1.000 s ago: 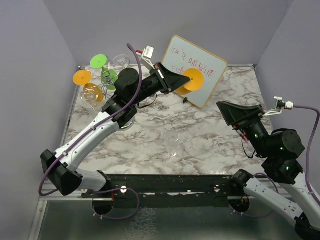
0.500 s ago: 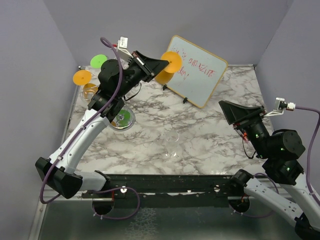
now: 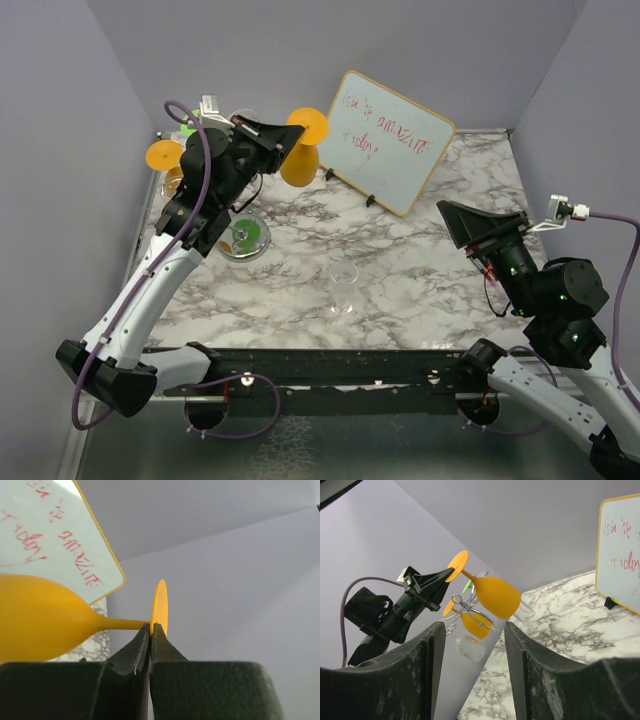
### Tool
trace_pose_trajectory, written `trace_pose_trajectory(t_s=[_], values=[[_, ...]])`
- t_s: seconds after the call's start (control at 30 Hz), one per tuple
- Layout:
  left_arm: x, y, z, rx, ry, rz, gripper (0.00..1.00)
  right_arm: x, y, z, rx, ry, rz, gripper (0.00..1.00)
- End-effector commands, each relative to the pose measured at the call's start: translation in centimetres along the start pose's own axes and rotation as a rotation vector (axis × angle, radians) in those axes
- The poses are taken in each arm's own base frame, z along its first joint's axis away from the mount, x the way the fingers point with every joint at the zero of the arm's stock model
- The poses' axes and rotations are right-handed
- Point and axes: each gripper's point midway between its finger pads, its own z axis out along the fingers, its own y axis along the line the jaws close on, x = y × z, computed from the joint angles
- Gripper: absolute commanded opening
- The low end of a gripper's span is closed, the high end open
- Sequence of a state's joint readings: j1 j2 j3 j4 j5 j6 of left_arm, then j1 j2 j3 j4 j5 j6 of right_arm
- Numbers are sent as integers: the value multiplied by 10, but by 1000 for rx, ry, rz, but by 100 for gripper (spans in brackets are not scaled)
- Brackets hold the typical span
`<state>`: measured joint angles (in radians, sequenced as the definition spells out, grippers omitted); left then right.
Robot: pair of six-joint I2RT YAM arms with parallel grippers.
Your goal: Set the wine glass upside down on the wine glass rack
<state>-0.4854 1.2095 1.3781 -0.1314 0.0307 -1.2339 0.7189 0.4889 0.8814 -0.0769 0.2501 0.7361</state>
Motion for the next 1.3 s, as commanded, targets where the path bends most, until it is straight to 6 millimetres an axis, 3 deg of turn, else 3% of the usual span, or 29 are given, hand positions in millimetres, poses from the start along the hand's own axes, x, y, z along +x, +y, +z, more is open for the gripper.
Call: trace_pose_trajectory(t_s=[0.0,0.7,1.27], values=[[-33,16,-15,-119,-166,-54,0,5,-8,-1,23,-2,17,56],[-21,68,14,-215,-95,-91,0,6,-9,-1,29,2,16,56],[-55,88,-11,-303,-299,-59,0,7,-13,0,38,-9,21,56]])
